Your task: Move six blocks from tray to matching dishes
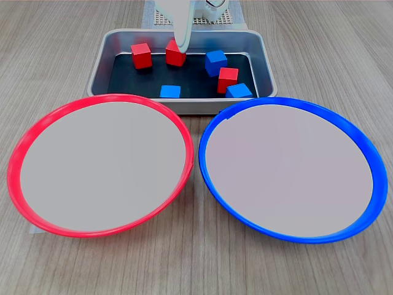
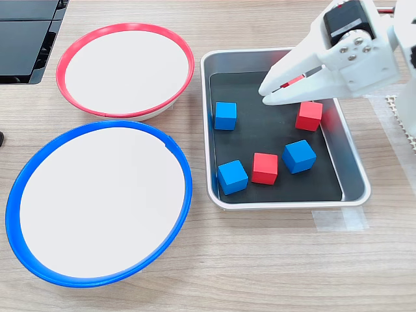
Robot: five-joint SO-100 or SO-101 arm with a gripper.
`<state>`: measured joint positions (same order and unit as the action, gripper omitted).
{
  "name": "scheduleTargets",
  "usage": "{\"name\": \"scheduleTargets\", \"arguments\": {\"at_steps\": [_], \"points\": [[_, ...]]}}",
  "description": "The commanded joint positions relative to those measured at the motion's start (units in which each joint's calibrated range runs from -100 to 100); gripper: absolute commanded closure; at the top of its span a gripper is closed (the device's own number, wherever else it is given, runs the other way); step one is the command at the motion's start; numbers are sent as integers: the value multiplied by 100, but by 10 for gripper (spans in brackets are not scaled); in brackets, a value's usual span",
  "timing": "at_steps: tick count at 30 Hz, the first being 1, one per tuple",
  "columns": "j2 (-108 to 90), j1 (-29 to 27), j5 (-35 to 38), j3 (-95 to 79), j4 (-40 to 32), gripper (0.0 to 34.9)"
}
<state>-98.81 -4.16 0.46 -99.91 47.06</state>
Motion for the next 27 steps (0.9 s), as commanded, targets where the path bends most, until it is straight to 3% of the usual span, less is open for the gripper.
{"name": "scheduleTargets", "arguments": {"at_steps": [1, 10, 12, 13, 14, 17, 19, 22, 27], "points": [[-26, -69, -49, -9, 36, 347], [-26, 25, 103, -9, 77, 347], [426, 16, 186, 646, 226, 346], [742, 7, 230, 1038, 440, 339], [1433, -41, 283, 1985, 1125, 298], [2508, -106, 298, 3232, 2050, 246], [3087, -135, 303, 3696, 2479, 234], [3710, -172, 420, 3751, 2454, 242], [4316, -248, 1045, 3596, 2273, 215]]}}
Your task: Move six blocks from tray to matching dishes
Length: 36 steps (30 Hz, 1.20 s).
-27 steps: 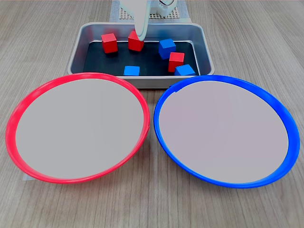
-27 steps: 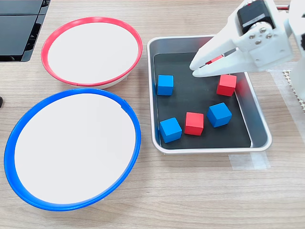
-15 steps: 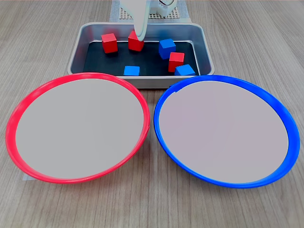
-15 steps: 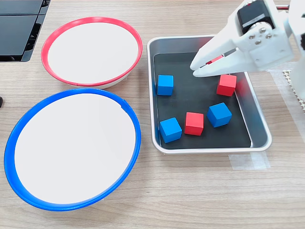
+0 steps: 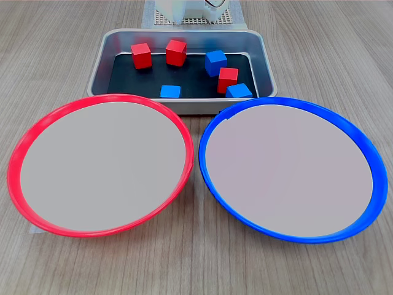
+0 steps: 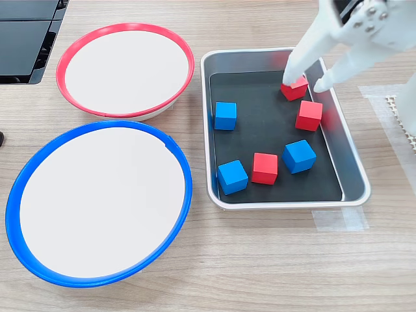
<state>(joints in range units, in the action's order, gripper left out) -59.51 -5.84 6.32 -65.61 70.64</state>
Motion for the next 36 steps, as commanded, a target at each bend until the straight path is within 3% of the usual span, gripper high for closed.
{"name": "scheduleTargets", "arguments": {"at_steps": [1, 2, 8, 9, 10, 13, 21, 28, 30, 31, 32, 36], "points": [[445, -145, 645, 129, -93, 204], [471, -249, 889, 66, -76, 186], [403, -945, 2413, -217, 23, 196], [403, -1058, 2755, -262, 23, 212], [411, -1181, 3072, -317, -2, 191], [454, -1331, 3595, -481, -233, 197], [650, -1011, 4186, -817, -836, 155], [820, -898, 4484, -1163, -1075, 164], [872, -861, 4557, -1355, -1315, 195], [889, -814, 4601, -1482, -1570, 288], [889, -776, 4630, -1464, -1645, 346], [1136, -512, 4093, -226, -1645, 348]]}}
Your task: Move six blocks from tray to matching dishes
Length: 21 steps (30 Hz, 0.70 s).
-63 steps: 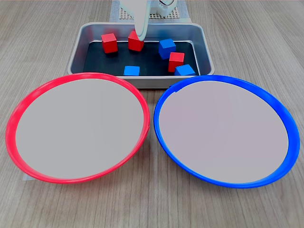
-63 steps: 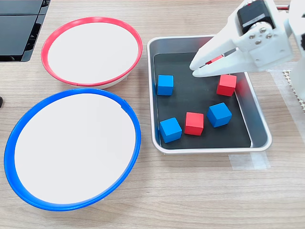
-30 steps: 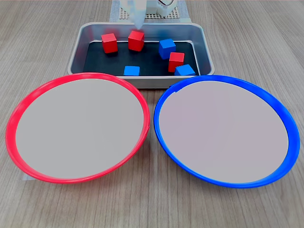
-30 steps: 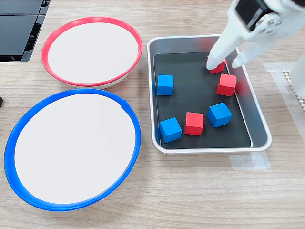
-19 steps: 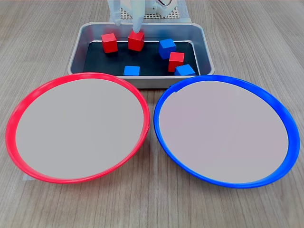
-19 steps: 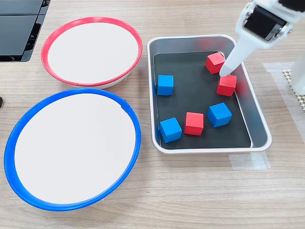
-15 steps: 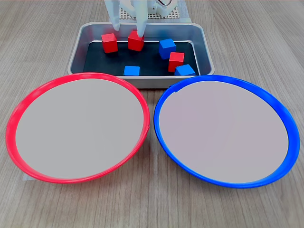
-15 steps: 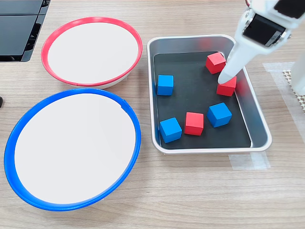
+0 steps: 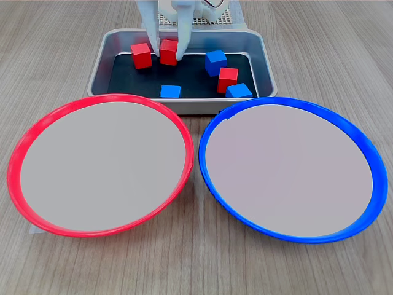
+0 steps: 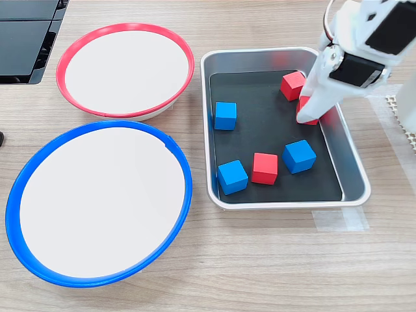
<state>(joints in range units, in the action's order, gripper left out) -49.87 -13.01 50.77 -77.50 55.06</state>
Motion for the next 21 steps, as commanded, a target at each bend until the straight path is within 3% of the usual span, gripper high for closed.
{"name": "scheduleTargets", "arguments": {"at_steps": [1, 9, 13, 14, 17, 18, 20, 21], "points": [[394, 280, -601, 1509, -112, 348], [3695, 289, -2515, 5588, -648, 348], [5111, 157, -2774, 6024, -2076, 343], [5213, 139, -2755, 5906, -2373, 321], [5324, 91, -2598, 5560, -2778, 192], [5119, 63, -2564, 5460, -2646, 184], [4650, 16, -2466, 5242, -2332, 218], [4429, -21, -2413, 5141, -2126, 218]]}}
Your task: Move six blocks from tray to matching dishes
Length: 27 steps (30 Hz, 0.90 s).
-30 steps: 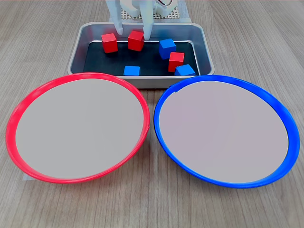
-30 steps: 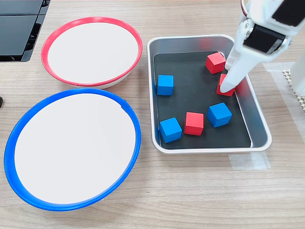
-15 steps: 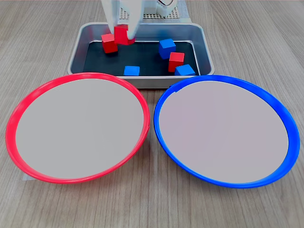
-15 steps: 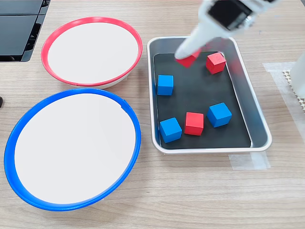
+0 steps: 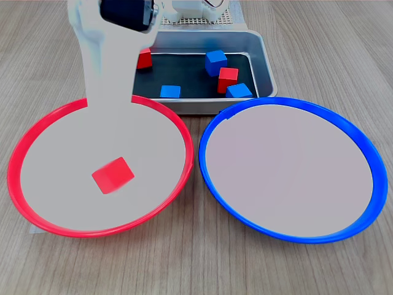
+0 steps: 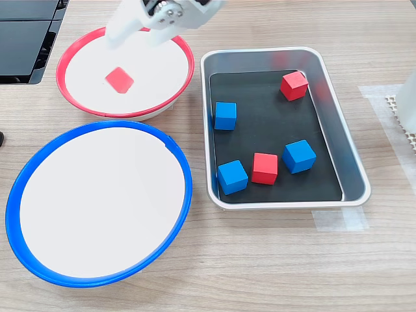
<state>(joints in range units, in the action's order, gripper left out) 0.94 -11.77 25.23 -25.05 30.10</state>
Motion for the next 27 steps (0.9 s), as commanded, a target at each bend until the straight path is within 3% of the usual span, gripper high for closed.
{"name": "scheduleTargets", "arguments": {"at_steps": [1, 3, 5, 8, 11, 12, 16, 18, 19, 22, 27], "points": [[-977, -202, 234, -267, 684, 221], [-1497, -324, 405, -477, 1287, 295], [-1932, -475, 586, -659, 1914, 341], [-2742, -927, 1026, -1296, 3028, 346], [-3348, -1331, 1338, -2252, 3235, 346], [-3510, -1454, 1402, -2561, 3251, 328], [-3817, -1877, 1455, -3353, 3284, 181], [-3834, -1943, 1436, -3572, 3243, 154], [-3834, -1962, 1426, -3672, 3210, 124], [-3842, -1924, 1397, -3881, 3036, 115], [-3782, -1736, 1392, -4255, 2582, 137]]}}
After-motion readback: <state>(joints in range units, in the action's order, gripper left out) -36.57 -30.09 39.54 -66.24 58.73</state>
